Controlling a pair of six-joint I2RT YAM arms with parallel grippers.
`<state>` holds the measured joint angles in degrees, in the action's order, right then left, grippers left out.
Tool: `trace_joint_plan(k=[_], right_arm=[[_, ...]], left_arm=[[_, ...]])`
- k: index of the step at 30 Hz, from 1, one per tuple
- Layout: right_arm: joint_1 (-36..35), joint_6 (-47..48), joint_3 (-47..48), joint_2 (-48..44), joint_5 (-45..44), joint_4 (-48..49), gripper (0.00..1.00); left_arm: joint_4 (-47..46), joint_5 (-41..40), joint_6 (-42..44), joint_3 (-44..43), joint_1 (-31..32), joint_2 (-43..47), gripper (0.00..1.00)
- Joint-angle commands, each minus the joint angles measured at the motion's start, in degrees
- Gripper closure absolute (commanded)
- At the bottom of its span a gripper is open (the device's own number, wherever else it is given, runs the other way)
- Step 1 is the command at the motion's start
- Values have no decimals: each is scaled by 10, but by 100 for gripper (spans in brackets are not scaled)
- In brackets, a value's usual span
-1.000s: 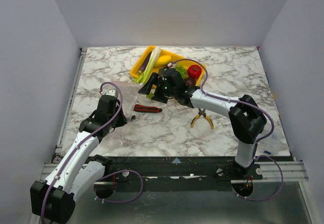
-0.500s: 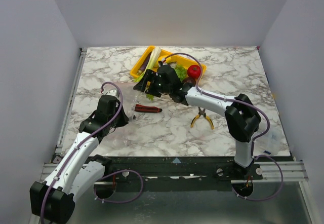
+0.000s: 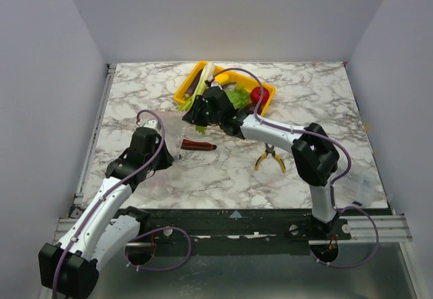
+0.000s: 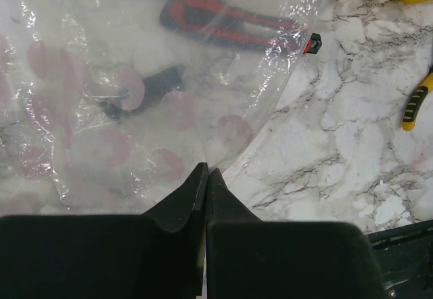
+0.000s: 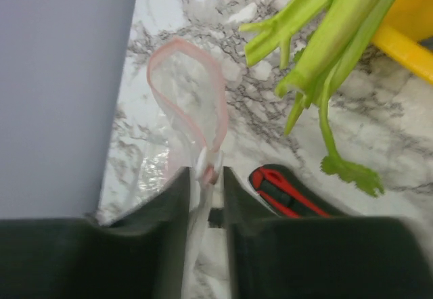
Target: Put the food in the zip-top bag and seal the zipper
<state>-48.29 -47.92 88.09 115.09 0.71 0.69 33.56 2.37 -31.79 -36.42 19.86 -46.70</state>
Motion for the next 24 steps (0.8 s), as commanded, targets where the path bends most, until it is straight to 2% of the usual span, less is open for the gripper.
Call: trace_joint_plan(k=[1,2,3,5,9,10,11,14,19,21,24], right_arm=[[-19,46,5,-5,-36,5,88],[-21,52,1,-9,-38,12,98],[-25,57,-8,-15,-38,20,100],[-34,72,-26,-29,-39,47,100],[-63,113,-59,-61,-77,80,100],[-78,145,-83,-85,-81,110,100],[-85,157,-93,-94,-81,125,100],[-103,193,-130,-124,-87,161,100],[-137,248,-201,-175,-114,230,100],[-148,269,-231,-193,-116,266,100],[-171,306,-251,-214,-132,288,100]], left_arm=[[1,28,-1,-5,3,9,100],[5,33,-1,-8,2,10,100],[6,36,-2,-11,3,13,100],[21,43,-13,-22,3,21,80],[71,76,-47,-66,3,45,48],[112,71,-73,-101,2,65,36],[127,59,-84,-120,3,69,32],[185,23,-95,-184,-1,67,31],[267,-42,-120,-325,-11,24,24],[291,-51,-154,-368,-19,2,16],[327,-25,-197,-427,-48,-46,16]])
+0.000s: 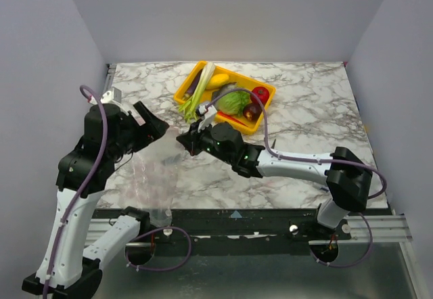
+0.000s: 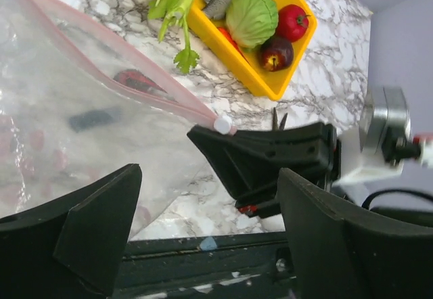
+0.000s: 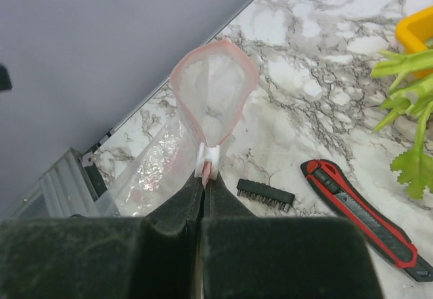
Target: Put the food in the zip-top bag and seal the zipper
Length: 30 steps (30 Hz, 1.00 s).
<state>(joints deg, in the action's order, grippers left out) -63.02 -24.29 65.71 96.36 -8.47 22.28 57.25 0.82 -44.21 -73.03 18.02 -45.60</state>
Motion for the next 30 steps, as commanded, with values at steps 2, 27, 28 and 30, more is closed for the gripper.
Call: trace_joint_plan(k=[2,27,28,30], right_arm=[[-41,96,-35,-39,-56,82,100],[-104,181,-59,-73,-128,98,100],[-105,182,-59,-72,-129,99,100],[-107,182,-58,-72,-131,99,100]], left_arm=[[119,35,-99,-90,-60,-86,16],[131,63,-270,15,-175,-124,55],[130,57,-270,15,-175,-124,56],[131,36,-270,12,-175,-122,57]])
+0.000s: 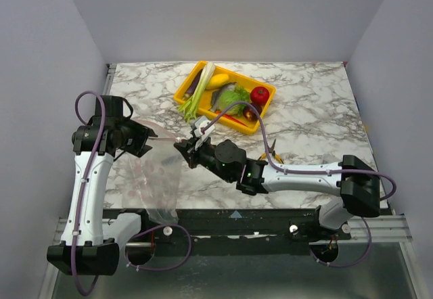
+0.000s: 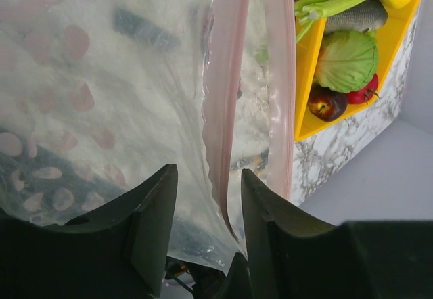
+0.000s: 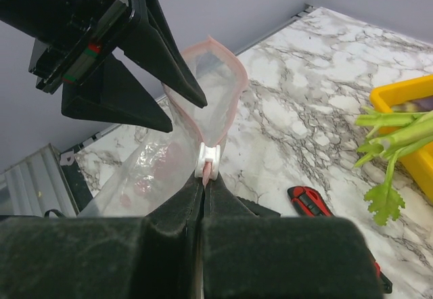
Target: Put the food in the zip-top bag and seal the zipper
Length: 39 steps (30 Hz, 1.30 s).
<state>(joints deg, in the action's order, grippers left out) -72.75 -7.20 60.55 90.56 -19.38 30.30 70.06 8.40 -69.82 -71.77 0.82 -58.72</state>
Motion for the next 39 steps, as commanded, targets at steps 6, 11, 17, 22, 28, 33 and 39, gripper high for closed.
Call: trace_joint_plan(k=[6,11,17,22,28,33,39], right_arm=[[-19,-7,4,-2,-18,23,100],[-20,-64,22,12,-23,12,71],[-20,-151,79,5,-50,-65,41],[-20,-240,104,-18,-156,-143,21],[15,-298,148,-28,-197,-265,18],[99,-348,151,-16,-59,-298,13],[110,-345,249,80,29,-358,0]], left_arm=[[-16,-116,6,-6,-3,31,92],[-60,-211,83,2,-3,70,100],[-188,-274,290,53,-3,135,100],[-273,-307,453,98,55,159,100],[-347,-130,505,187,68,169,100],[-382,-47,505,227,68,150,100],[-416,-24,512,249,68,131,100]])
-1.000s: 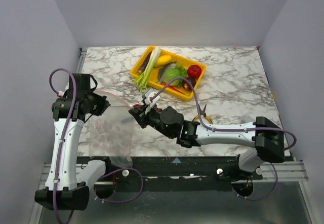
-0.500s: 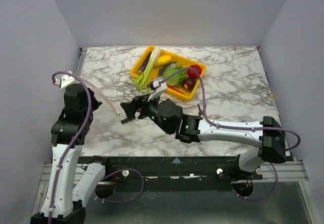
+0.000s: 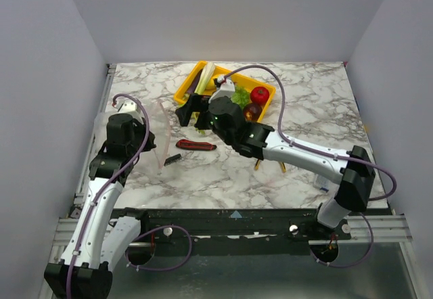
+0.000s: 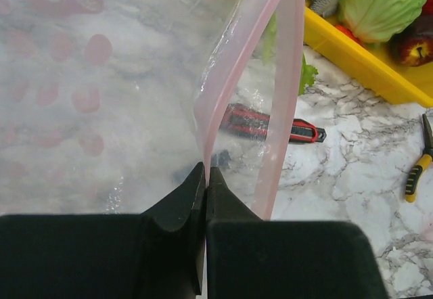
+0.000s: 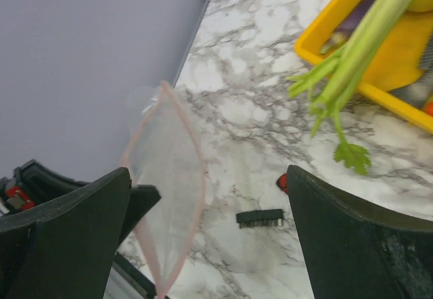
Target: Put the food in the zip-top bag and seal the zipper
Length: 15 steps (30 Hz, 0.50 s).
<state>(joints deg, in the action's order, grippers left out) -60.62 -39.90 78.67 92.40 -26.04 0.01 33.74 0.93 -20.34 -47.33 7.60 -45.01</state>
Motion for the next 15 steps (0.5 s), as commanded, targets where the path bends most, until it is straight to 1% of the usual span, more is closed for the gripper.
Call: trace_joint_plan(k=[1,3,4,5,6,8,12,13,14,15], right_arm=[[-11,-20,82,83,121,-51,0],[-12,-22,94,119,167,-21,9],[-13,-18,98,135,189,-6,16],[-16,-19,109,153,182,-6,21],[-18,-19,117,165,156,-18,24],[-17,-25,115,175,111,-37,25],[-17,-4,75,164,86,-20,25],[-17,-1,72,165,85,-17,26],[-17,4,71,167,89,-12,32],[-17,8,74,172,100,-7,47]], left_arm=[[-61,62,20,10,0,-7,100],[-69,83,26,15,0,-7,100],[-68,88,30,13,0,-8,100],[-67,89,33,11,-1,-9,100],[-66,87,36,11,0,-7,100],[-67,88,38,15,0,-2,100],[-63,85,45,20,0,2,100],[-64,87,46,21,0,2,100],[-66,89,46,21,0,1,100],[-65,91,46,20,0,-1,100]])
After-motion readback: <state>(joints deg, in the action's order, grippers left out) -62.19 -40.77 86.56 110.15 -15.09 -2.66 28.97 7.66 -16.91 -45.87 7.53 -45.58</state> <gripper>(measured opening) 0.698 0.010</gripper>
